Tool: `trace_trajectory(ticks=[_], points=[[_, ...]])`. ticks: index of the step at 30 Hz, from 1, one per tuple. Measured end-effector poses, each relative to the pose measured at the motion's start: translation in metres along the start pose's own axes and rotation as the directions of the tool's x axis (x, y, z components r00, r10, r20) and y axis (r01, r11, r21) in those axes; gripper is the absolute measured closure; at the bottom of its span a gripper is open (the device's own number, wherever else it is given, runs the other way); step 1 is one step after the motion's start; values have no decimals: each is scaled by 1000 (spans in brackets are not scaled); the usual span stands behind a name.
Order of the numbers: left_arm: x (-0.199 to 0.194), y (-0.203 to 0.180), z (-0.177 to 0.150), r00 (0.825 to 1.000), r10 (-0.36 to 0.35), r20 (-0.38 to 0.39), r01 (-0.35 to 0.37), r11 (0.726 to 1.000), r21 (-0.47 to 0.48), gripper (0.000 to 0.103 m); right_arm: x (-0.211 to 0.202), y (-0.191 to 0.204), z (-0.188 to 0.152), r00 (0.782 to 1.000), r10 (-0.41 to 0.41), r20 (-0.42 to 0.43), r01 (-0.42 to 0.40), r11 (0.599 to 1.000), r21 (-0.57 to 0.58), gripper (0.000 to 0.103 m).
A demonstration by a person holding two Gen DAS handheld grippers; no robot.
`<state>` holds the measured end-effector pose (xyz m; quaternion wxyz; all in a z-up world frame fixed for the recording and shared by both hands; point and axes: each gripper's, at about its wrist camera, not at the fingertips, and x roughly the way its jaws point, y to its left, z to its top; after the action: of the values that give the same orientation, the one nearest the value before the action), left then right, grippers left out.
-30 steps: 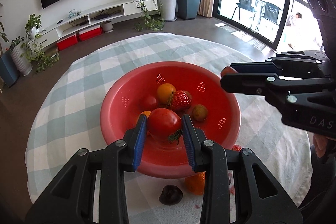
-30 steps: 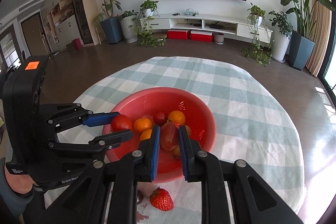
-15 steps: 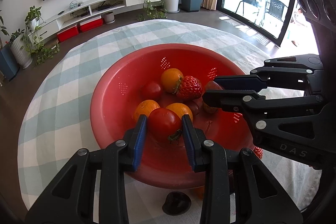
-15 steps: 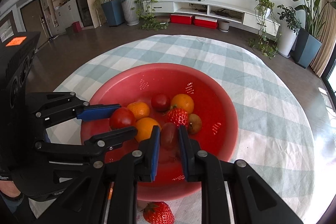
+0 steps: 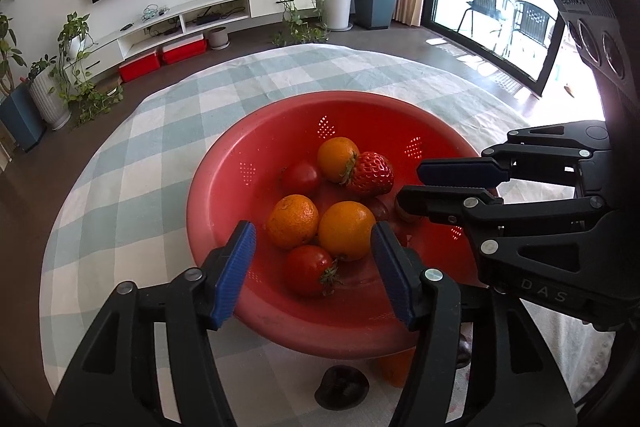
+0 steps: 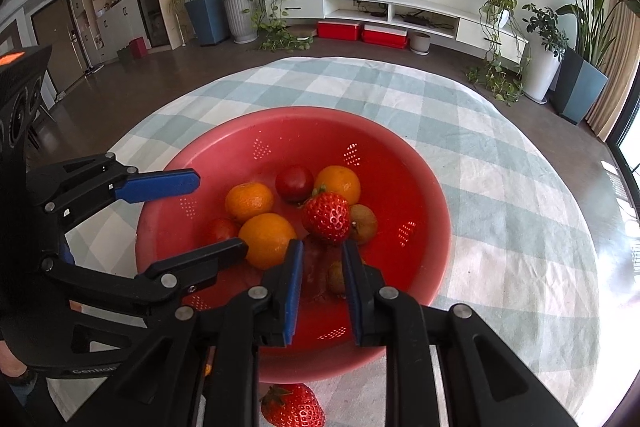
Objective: Organize fruits
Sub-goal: 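Carry the tomato and grape into the red colander and open both grippers, then withdraw both grippers from the colander toward the remaining fruits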
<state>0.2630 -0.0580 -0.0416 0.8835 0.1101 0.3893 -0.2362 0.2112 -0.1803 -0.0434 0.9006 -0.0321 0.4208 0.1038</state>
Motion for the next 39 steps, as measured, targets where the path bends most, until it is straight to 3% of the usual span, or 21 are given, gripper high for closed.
trace_trajectory(ticks=[7, 11, 16, 22, 28, 32, 34, 37, 39], points=[[-12, 0, -1, 1000, 3, 20, -2, 1000, -15, 36, -9, -6, -2, 1000, -14, 15, 14, 1000, 21, 62], [-35, 3, -2, 998, 3, 66, -1, 1000, -29, 26, -28, -6, -5, 998, -9, 64, 7, 999, 35, 58], [-64, 16, -12, 995, -12, 102, 18, 998, -52, 11, -59, -10, -20, 991, 11, 135, -21, 997, 73, 45], [-71, 18, -48, 999, -34, 19, 34, 999, -6, 11, -84, -17, -51, 986, 48, 161, -72, 986, 147, 41], [-56, -3, -83, 994, -73, -81, 87, 979, 185, 11, -84, -26, -70, 986, 65, 151, -96, 973, 211, 41], [-44, -8, -88, 986, -106, -132, 137, 958, 251, 11, -78, -26, -78, 986, 96, 138, -127, 964, 235, 41], [-37, -6, -86, 982, -115, -152, 151, 956, 253, 14, -74, -20, -82, 986, 105, 127, -131, 967, 217, 41], [-25, -5, -84, 975, -126, -182, 172, 950, 260, 31, -68, -18, -89, 988, 110, 104, -130, 968, 214, 41], [-18, -3, -83, 969, -139, -202, 188, 949, 251, 50, -67, -21, -90, 988, 113, 103, -135, 964, 230, 41]])
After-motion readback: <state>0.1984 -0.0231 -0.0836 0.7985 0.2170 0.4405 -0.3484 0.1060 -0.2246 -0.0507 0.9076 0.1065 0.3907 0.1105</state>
